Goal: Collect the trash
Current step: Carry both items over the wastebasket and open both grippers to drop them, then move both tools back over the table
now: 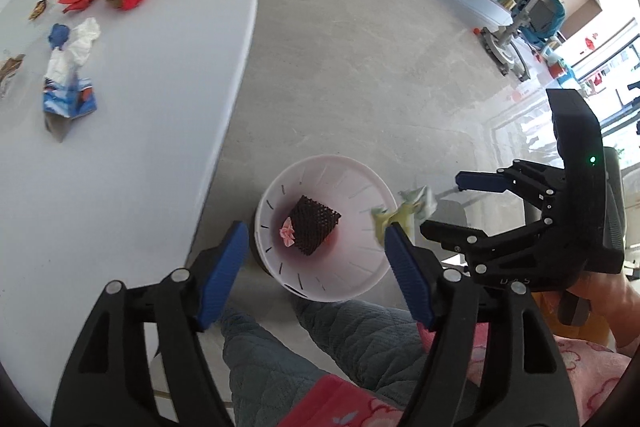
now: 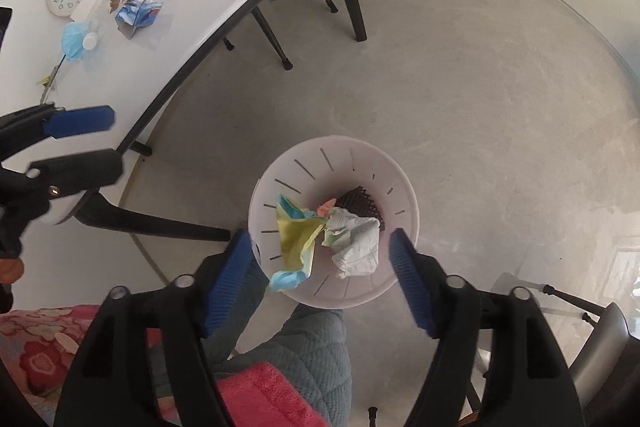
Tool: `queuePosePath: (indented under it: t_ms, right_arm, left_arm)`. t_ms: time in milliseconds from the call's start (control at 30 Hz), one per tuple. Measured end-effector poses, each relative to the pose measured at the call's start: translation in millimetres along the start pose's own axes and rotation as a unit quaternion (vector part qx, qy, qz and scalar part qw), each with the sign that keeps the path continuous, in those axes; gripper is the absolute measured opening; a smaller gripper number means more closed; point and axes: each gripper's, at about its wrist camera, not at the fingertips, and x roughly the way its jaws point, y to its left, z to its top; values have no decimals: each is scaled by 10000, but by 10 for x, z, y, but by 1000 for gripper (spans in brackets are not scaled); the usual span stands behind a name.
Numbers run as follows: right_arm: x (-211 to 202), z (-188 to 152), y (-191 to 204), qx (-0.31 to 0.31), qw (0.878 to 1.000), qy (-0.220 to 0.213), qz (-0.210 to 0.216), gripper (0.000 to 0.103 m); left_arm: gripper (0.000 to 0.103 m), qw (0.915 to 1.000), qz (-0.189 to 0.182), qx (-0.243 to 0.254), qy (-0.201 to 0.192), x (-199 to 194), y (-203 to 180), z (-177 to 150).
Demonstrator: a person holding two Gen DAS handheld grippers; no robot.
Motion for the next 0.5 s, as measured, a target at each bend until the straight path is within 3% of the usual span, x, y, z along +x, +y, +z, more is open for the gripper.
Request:
queuePosePath:
  t_ms: [367,400,467,500]
  right_arm:
    - [-349,207,214,24,9989,-442,-133,101]
    - [-396,241,259,19,9986,-507,-119,101]
    - [-474,327,362,-10,9980,-633,-97,101]
    - [-514,375,426,-36,9975,-706,-92,101]
  left_arm:
    - [70,9979,311,-450,-341,-510,395,21]
    - [72,9975,340,-496,-375,-564,441,28]
    - [86,9958,425,-593,-557,-696,616,-32]
    - [87,9945,481,-617,-697,-783,670,-35]
